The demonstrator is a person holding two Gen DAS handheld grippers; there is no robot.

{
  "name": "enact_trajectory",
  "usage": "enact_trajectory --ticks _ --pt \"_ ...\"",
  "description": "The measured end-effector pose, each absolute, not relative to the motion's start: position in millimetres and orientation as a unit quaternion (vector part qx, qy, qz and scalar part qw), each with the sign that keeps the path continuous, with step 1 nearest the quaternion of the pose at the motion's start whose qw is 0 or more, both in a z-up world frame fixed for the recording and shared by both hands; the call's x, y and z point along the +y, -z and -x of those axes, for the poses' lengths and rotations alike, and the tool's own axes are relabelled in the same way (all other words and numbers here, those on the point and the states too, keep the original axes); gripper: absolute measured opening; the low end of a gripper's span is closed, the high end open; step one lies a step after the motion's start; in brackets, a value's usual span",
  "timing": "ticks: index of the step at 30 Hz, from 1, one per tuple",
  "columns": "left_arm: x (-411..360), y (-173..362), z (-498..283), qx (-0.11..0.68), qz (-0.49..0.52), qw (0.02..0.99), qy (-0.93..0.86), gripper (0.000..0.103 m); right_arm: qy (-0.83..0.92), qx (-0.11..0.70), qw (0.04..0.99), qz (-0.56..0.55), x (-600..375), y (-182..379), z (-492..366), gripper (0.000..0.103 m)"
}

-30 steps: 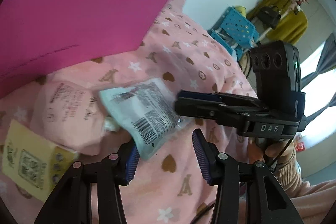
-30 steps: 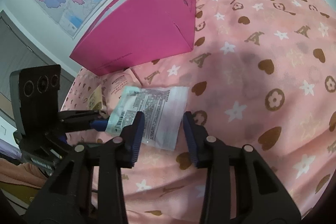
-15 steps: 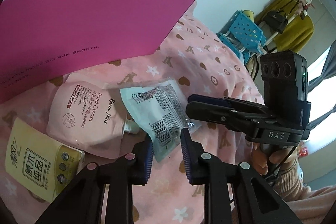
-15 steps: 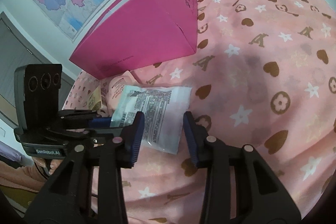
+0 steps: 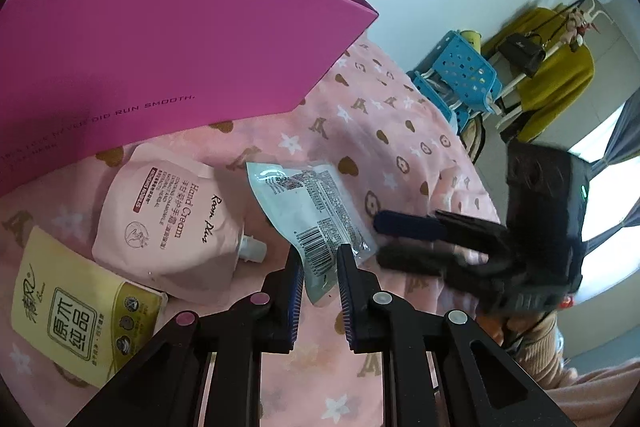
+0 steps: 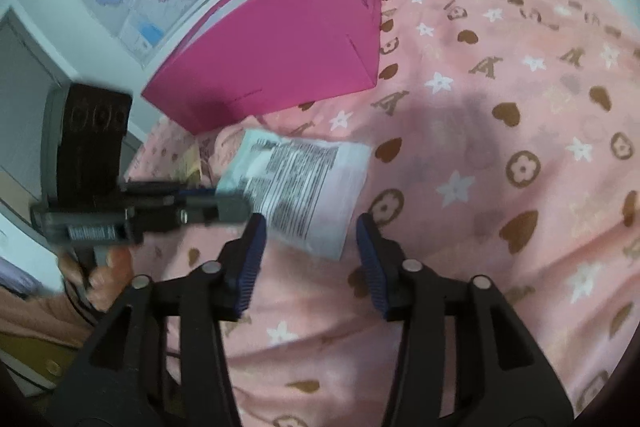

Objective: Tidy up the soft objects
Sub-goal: 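Lift the clear plastic packet toward the pink box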

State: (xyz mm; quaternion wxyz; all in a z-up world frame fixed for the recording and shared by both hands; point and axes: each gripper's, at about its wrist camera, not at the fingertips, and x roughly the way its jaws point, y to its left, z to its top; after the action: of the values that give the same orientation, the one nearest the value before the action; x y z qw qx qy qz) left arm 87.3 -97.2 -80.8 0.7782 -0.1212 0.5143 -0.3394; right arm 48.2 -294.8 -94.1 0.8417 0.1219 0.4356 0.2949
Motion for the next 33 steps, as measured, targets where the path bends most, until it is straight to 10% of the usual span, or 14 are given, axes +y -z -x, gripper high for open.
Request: enact_trajectory --ticks 19,33 --pt "-94 80 -96 0.52 0.141 0.771 0.338 0.016 -0.198 0.393 0.898 0.031 -268 90 -51 0.046" --pt "-96 91 -110 0.533 0.141 0.766 0.329 0.016 -0.317 0.424 0.836 -0.142 -303 92 -82 0.051"
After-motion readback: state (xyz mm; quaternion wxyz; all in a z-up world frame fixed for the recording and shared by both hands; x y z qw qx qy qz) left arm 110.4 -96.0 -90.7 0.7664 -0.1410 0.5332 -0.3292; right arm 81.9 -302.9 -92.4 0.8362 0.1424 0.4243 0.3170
